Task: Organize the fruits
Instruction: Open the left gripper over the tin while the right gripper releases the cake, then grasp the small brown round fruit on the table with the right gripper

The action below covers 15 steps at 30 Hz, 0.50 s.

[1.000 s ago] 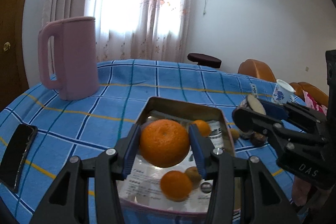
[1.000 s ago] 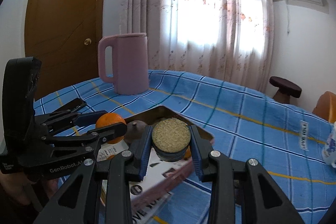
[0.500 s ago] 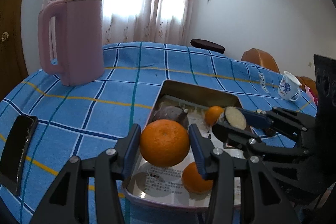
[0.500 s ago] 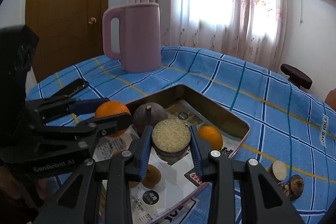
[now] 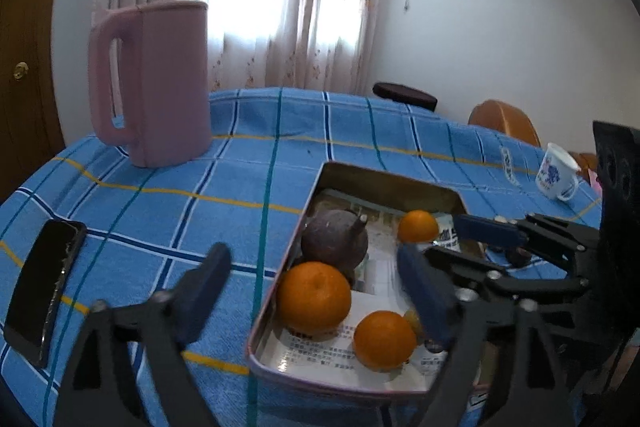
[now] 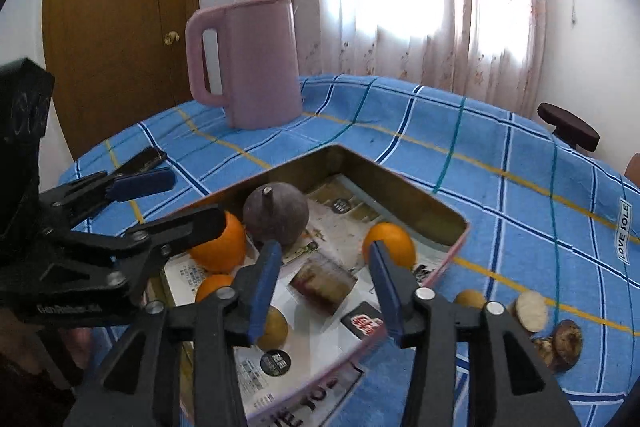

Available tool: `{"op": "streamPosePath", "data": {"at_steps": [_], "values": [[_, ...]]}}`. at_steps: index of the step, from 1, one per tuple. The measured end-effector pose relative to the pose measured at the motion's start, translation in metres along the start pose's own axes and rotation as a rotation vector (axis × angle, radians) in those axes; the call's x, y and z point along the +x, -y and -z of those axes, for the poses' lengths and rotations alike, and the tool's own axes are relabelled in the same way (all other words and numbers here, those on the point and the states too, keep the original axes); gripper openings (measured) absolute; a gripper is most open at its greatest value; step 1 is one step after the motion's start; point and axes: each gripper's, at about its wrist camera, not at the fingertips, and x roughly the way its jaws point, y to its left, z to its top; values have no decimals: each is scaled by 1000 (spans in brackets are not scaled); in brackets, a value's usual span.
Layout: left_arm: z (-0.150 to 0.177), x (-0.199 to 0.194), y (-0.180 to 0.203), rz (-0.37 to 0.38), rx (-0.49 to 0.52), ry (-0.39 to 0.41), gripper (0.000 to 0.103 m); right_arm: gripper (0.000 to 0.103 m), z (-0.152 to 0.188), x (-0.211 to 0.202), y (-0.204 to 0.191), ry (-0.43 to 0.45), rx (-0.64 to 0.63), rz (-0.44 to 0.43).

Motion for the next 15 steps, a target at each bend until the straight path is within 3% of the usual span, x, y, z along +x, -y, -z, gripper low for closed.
{"op": "streamPosePath", "data": {"at_steps": [8,15], "values": [[-5,-20,9,-5,-16,107,103,51,8,-46,59,21,2,222],[-5,-7,17,-21,-1,80,103,51,9,-22,71,-58,-9,233]]}}
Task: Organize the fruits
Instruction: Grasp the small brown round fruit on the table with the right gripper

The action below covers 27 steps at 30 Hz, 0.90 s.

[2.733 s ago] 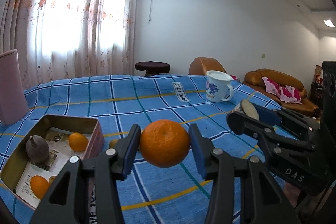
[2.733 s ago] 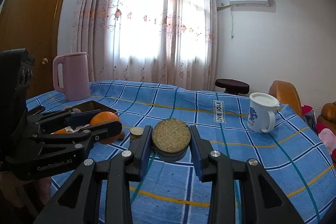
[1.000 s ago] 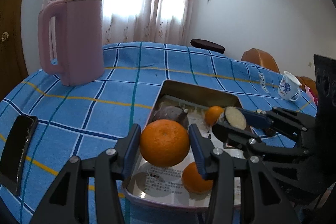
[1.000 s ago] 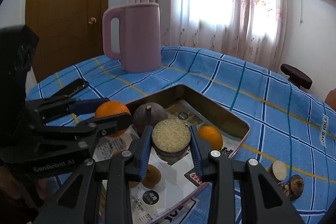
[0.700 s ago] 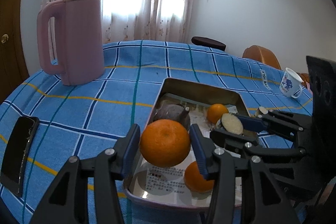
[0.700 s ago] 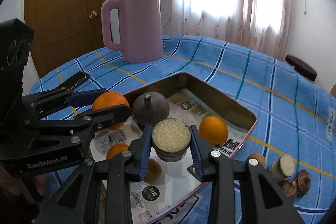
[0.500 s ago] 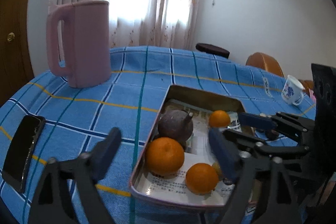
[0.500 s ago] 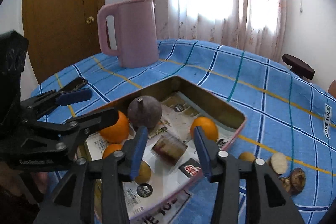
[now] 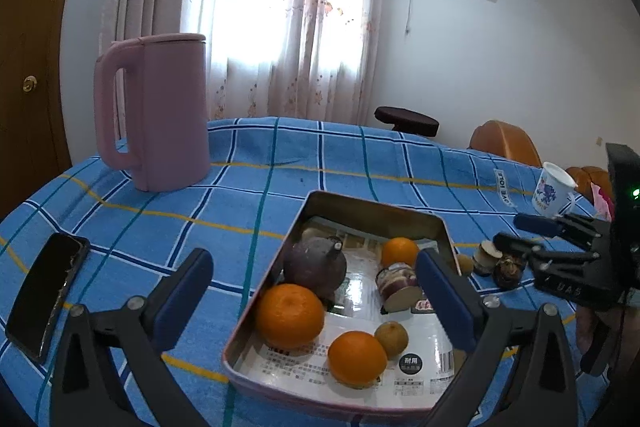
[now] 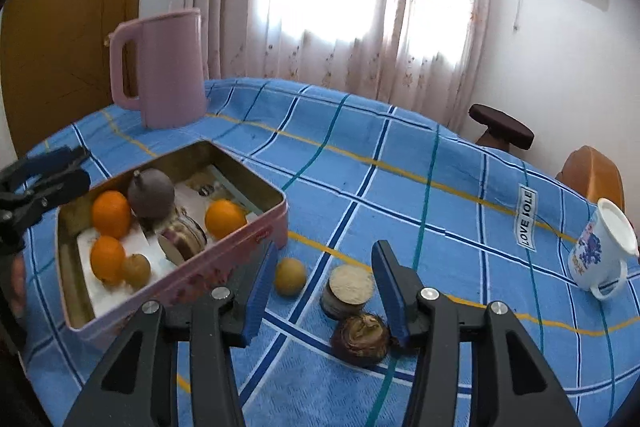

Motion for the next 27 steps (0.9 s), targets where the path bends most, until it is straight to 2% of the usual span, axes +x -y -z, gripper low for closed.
{"op": "streamPosePath", "data": {"at_steps": [5,7,13,16,17,18,20,23,27], "values": [[-4,0,1,-1,5,7,103,51,1,24,-14,-84,-71,-1],[-5,0,2,2,5,10,103,47,2,32,-16,-112,-85,-18],[-7,-1,8,10,23,11,103,42,-1,37,-25,-119,-152,-17],[-9,-3,13,13,37,18,103,40,3,35,-33,-112,-213,25],[-9,-3,14,13,39,19,103,36,4,34,-34,-110,-222,33],[-9,-3,14,13,40,18,103,33,4,32,-33,-107,-214,15],[-10,-2,15,16,37,17,103,32,3,27,-33,-77,-207,-7],[-9,0,17,25,39,7,103,32,4,38,-38,-132,-226,17],[-8,1,21,32,49,3,103,31,5,49,-36,-163,-222,40]]}}
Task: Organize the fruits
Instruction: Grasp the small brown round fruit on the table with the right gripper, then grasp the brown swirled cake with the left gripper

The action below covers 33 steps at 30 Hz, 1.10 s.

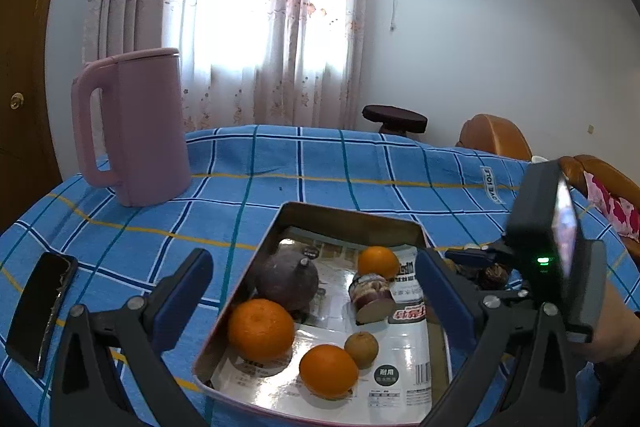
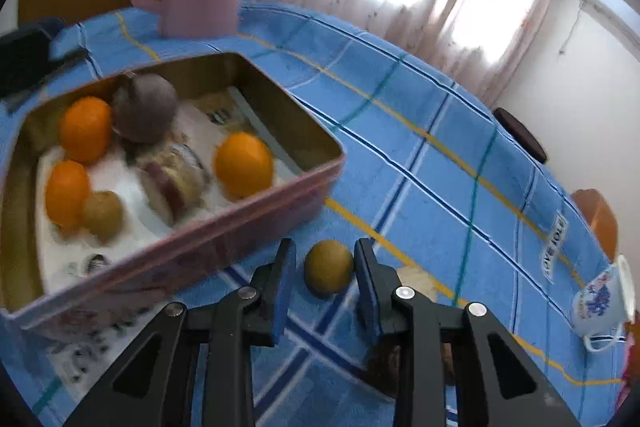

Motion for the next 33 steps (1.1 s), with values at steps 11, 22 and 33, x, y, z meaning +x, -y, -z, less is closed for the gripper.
{"op": "streamPosePath", "data": {"at_steps": [11,22,33], "values": [[-9,5,42,83,61,-14,103,27,36,-62,64,189,313,0],[1,41,129,200,191,-134,103,27,100,-84,135,202,581,91],[19,82,186,275,272,-320,77,27,102,-83,134,204,553,94]]}}
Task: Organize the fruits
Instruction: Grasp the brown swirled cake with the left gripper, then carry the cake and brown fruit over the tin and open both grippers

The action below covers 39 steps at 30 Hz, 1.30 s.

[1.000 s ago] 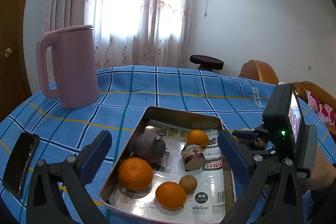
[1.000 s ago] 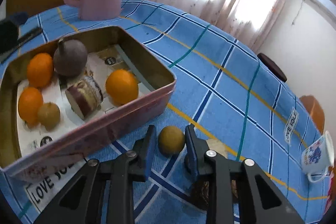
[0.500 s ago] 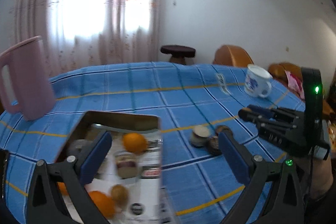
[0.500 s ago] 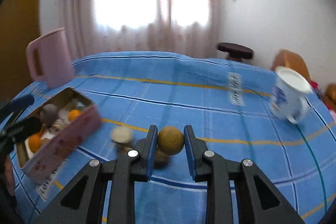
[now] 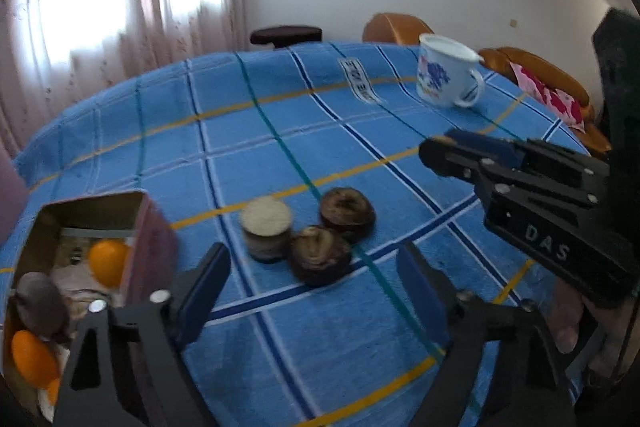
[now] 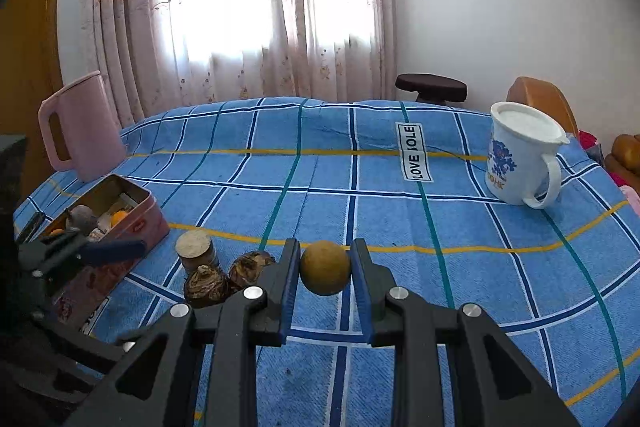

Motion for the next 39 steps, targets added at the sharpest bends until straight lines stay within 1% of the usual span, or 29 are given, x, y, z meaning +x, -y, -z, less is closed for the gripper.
{"op": "streamPosePath", "data": {"at_steps": [1,3,4,5,6,7,8,11,17,24,39], "values": [[-1,6,-1,5,-7,-19,70,27,0,0,0,2,1,0],[-2,17,-3,24,-29,-60,64,27,1,-1,0,8,2,-5],[-2,21,-4,27,-41,-74,64,27,1,-1,0,10,2,-7],[-2,20,-5,33,-50,-61,64,27,1,-2,0,10,2,-5],[-3,18,-4,38,-45,-53,55,27,1,-2,0,12,2,-6],[-2,19,-2,39,-36,-61,40,27,1,-3,0,17,1,-11],[-1,19,-2,42,-36,-66,41,27,2,-4,0,24,1,-16],[1,10,-6,72,-52,-35,41,27,3,-9,1,46,-1,-20],[5,-7,-9,81,-53,27,41,27,3,-17,-2,90,-19,-15],[8,-25,-8,36,-44,128,41,27,4,-27,-5,143,-33,-26],[11,-45,-9,-19,-50,248,41,27,9,-43,-10,231,-59,-16]]}}
